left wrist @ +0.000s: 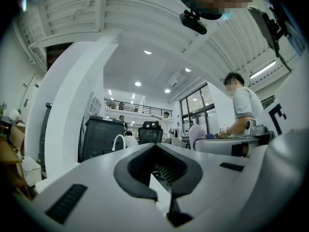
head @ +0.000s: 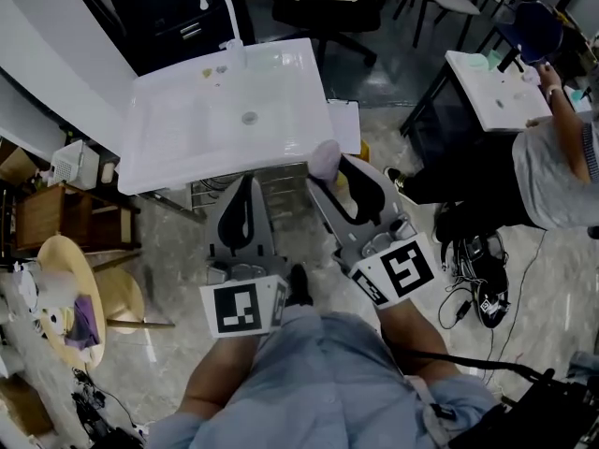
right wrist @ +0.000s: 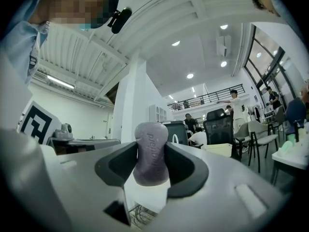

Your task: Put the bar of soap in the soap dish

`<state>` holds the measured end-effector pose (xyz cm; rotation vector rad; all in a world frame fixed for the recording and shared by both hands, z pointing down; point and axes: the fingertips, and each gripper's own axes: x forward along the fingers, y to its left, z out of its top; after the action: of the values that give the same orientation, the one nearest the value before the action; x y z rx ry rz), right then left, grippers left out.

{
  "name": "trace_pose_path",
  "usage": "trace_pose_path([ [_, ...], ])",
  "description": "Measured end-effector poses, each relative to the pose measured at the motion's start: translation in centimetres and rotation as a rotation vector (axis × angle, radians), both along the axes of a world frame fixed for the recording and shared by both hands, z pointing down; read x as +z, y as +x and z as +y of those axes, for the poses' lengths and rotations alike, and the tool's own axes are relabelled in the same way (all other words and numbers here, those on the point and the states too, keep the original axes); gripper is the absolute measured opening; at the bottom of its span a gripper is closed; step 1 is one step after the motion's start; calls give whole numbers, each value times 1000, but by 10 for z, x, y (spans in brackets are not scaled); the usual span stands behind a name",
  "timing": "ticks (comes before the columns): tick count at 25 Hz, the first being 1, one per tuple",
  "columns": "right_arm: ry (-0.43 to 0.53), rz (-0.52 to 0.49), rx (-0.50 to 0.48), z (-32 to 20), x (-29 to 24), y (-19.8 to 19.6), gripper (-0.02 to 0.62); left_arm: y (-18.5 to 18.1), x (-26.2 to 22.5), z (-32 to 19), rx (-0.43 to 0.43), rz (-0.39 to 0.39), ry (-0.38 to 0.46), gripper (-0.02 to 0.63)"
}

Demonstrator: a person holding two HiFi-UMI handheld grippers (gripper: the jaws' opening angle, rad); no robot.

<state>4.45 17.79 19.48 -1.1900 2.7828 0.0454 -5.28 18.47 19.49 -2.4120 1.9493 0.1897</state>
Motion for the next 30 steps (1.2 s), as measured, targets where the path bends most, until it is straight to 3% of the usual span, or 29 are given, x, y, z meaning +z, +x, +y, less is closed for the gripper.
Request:
trace_pose_path([
  [8,16,10,19,-52,-6,-23,178,-24,-1,-56,23,13,7,6],
  [17,3,8,44,-94,3,-20,178,-22,12,-97,47,9,-17,6],
  [30,-27,-1,27,-199,17,-10,178,-9,27,-206,40,-9,-58,6],
])
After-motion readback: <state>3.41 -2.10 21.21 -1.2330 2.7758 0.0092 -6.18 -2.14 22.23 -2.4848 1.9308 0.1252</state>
